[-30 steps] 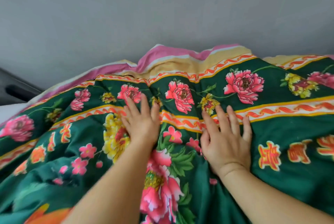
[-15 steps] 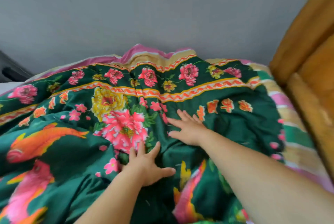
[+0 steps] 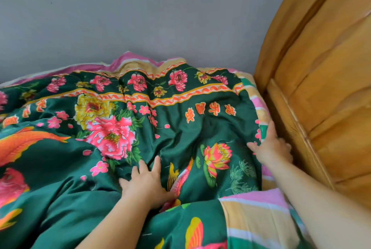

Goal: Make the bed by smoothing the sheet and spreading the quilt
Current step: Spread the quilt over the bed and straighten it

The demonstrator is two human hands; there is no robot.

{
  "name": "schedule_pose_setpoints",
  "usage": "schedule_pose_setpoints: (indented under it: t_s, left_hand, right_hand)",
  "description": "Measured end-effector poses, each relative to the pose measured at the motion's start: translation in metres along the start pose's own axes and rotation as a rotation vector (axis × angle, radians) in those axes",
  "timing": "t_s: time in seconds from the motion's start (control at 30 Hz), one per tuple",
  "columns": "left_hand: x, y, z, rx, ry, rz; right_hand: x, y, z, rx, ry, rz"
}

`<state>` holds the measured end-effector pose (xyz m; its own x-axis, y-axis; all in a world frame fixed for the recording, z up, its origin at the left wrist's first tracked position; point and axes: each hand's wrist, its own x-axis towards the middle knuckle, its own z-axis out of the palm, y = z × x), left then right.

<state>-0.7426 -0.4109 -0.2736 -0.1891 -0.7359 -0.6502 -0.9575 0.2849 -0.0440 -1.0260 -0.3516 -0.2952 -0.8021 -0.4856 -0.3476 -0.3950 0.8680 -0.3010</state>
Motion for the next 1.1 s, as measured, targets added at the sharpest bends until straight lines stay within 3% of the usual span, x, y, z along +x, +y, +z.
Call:
schedule_pose_setpoints:
  t_s: [0.17,0.27,0.4,0.53,0.7,0.87,1.0,1.1]
  left_hand:
    - [-0.004,-0.003,0.003,-0.039,-0.008,0.003]
    - [-0.001,-0.001,0.002,-0.057,0.010,-0.004]
    - [0.005,0.004,-0.003,-0.101,-0.018,-0.012]
    - [0.018,0.017,-0.015,-0.128,0.049,-0.016]
    - [0.051,0.046,-0.033,-0.141,0.148,0.078]
    - [0.105,0.072,-0.067,-0.092,0.188,0.134]
    - [0.149,0.092,-0.083,-0.231,0.100,0.097]
    - [0.178,0.099,-0.085,-0.291,0.094,0.066]
  right_hand:
    - [-0.004,-0.013,-0.011,-0.149,0.212,-0.339]
    - [0.007,-0.003,-0.030,-0.217,0.372,-0.369]
    - [0.011,0.013,-0.018,-0.451,0.273,-0.192]
    - [0.021,-0.021,-0.028,-0.608,0.258,-0.202]
    - [0.045,-0.066,-0.034,-0.376,0.250,-0.393]
    - [0.099,-0.114,-0.030,-0.319,0.212,-0.522]
    - [0.138,-0.143,-0.020,-0.260,0.028,-0.444]
    - [0.164,-0.157,-0.003,-0.368,-0.006,-0.360]
